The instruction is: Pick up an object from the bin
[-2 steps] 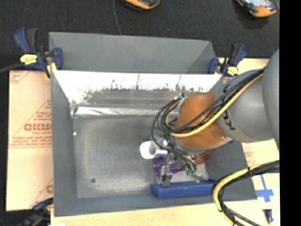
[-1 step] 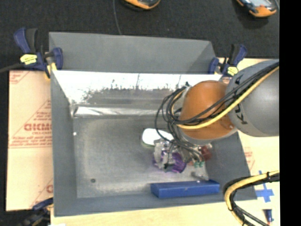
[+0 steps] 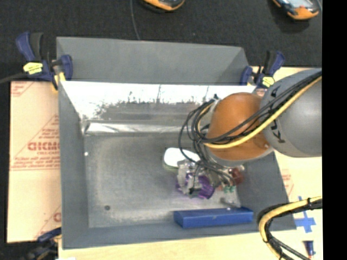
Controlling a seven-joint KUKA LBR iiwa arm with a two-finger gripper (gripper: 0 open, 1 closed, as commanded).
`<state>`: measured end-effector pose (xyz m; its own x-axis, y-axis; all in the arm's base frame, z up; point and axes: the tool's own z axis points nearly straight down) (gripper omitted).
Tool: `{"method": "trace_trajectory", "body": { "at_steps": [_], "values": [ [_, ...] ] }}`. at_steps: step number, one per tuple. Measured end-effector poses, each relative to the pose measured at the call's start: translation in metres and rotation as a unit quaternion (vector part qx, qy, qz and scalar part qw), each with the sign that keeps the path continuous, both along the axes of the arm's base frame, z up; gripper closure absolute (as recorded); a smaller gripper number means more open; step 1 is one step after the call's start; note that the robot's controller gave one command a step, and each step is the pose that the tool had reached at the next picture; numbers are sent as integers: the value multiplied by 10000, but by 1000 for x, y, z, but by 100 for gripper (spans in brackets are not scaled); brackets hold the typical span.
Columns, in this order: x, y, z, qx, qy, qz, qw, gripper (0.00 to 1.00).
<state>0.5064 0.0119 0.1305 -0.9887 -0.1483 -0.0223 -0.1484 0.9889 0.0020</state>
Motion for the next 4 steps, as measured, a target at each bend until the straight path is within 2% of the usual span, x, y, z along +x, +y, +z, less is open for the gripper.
{"method": "trace_trajectory", "body": {
  "at_steps": [1, 2, 3, 4],
  "values": [
    [1, 1, 20, 5, -10, -74, 10000, 100],
    [10, 3, 43, 1, -8, 84, 10000, 0],
    [10, 3, 43, 2, -8, 81, 10000, 0],
    [2, -24, 17, -2, -21, 174, 9998, 0]
  ]
}}
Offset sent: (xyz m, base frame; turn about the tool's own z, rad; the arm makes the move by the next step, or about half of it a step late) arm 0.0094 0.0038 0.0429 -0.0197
